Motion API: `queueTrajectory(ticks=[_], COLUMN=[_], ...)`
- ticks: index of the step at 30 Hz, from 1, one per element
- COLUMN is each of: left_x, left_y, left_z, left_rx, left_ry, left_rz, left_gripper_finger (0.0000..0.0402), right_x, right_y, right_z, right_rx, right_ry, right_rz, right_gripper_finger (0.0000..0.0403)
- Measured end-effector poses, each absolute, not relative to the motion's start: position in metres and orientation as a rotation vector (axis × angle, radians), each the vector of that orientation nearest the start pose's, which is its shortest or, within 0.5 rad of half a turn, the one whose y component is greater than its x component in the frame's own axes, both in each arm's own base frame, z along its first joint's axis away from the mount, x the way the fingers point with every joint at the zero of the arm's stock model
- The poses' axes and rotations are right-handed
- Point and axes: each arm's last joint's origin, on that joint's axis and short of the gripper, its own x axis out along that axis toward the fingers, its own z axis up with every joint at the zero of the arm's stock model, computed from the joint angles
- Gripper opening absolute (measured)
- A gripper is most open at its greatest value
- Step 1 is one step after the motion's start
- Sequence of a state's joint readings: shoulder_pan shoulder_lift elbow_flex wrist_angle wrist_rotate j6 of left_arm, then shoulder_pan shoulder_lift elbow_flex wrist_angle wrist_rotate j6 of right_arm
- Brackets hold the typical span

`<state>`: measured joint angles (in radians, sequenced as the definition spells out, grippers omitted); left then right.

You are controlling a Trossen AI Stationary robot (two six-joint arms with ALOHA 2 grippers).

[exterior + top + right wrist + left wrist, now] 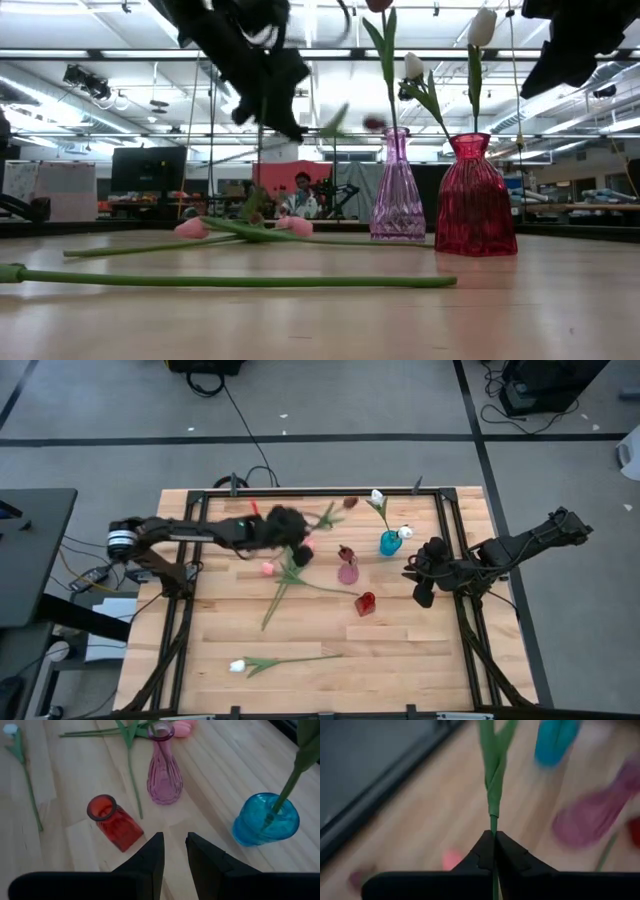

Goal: Sort flowers into vase by color
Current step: Put the red flower into the purple vase

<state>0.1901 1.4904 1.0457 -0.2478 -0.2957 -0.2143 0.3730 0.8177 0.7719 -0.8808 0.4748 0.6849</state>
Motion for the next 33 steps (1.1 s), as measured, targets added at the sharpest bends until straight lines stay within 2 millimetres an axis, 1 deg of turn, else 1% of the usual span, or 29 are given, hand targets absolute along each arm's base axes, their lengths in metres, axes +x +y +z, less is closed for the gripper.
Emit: queueTrajectory(ticks=[1,3,6,8,11,15,19,24,28,30,33], left_x=[0.309,0.306,0.304,0.305,0.306,0.308,0.311,0.32,0.33,0.337,0.351], left_y=[0.071,0.074,0.071,0.069,0.065,0.065,0.07,0.071,0.073,0.074,0.073], left_z=[0.262,0.28,0.295,0.303,0.313,0.324,0.347,0.375,0.392,0.396,0.401], left_rx=[-0.172,-0.197,-0.23,-0.234,-0.223,-0.205,-0.181,-0.096,-0.051,-0.045,-0.028], left_ry=[0.587,0.452,0.34,0.281,0.195,0.089,0.03,-0.018,-0.056,-0.06,-0.073], left_rz=[0.519,0.416,0.256,0.196,0.159,0.149,0.145,0.118,0.087,0.058,0.014], left_gripper_finger=[0.001,0.001,0.0009,0.0009,0.0009,0.0008,0.0008,0.0008,0.0008,0.0008,0.0008], right_x=[0.138,0.14,0.14,0.14,0.141,0.147,0.157,0.169,0.172,0.172,0.174], right_y=[0.04,0.04,0.041,0.041,0.04,0.042,0.046,0.05,0.048,0.046,0.04], right_z=[0.27,0.271,0.272,0.272,0.273,0.279,0.293,0.32,0.342,0.348,0.351], right_rx=[0.262,0.264,0.257,0.254,0.234,0.183,0.111,-0.036,-0.157,-0.187,-0.206], right_ry=[0.757,0.744,0.733,0.734,0.716,0.638,0.492,0.237,0.048,0.0,-0.018], right_rz=[-0.371,-0.365,-0.355,-0.355,-0.365,-0.336,-0.254,-0.179,-0.244,-0.282,-0.3], right_gripper_finger=[0.0095,0.0095,0.0095,0.0095,0.0095,0.0095,0.0095,0.0095,0.0098,0.0102,0.0113])
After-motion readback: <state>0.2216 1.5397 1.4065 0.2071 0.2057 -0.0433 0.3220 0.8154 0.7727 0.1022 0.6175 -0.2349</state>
